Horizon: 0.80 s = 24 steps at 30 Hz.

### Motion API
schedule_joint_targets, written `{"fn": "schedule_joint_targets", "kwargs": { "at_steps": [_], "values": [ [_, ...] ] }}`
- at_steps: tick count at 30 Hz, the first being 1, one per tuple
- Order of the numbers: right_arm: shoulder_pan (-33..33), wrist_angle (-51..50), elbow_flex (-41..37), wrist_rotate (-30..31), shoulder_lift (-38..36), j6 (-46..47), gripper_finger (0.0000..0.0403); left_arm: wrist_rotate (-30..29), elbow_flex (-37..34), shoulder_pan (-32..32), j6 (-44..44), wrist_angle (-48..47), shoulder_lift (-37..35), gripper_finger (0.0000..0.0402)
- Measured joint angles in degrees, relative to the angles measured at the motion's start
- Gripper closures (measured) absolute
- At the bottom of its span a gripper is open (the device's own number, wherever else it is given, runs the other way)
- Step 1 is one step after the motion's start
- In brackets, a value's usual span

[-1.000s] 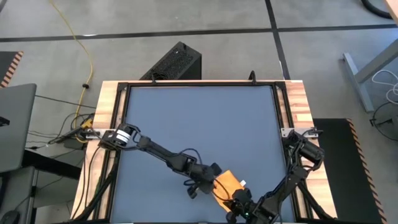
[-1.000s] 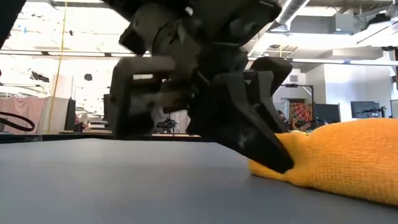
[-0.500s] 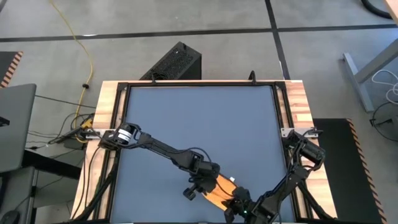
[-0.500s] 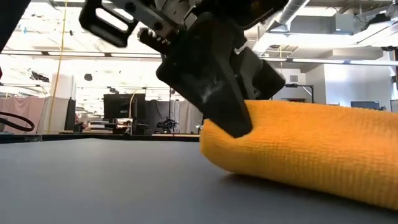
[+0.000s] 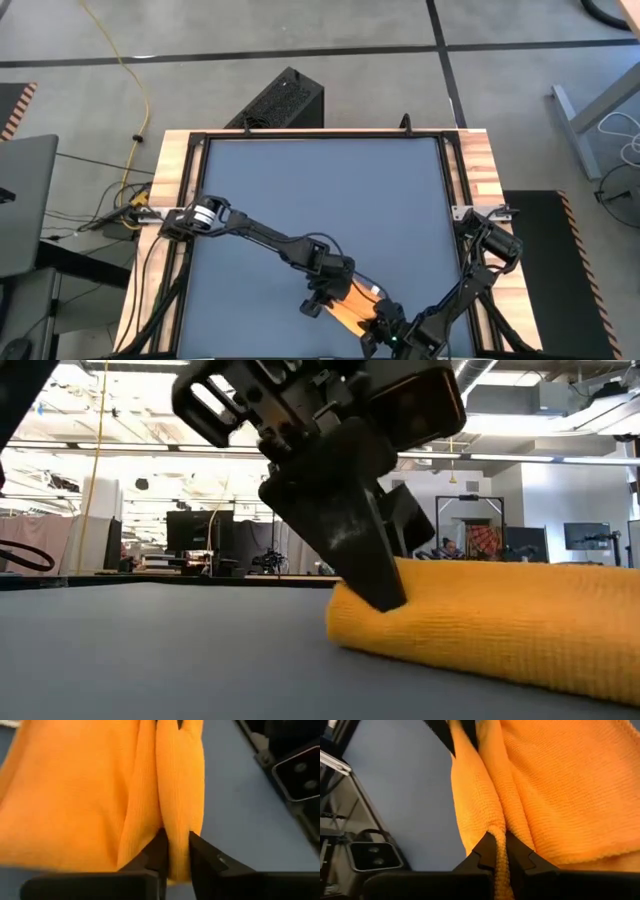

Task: Roll towel
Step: Roll the orange microfiber cloth

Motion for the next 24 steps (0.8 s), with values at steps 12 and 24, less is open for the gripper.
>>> {"fn": "schedule_joint_targets", "kwargs": {
  "at_steps": [12, 24],
  "values": [
    [0.3, -1.3, -2.9, -0.1, -0.2, 4.0, 0.0371, 1.9, -1.1, 3.4, 6.1, -10.5, -4.8, 0.0295],
    [0.2, -1.3, -3.5, 0.3, -0.1, 3.9, 0.0371, 0.1, -14.3, -5.7, 5.7, 29.6, -14.1, 0.0342]
  ]
}}
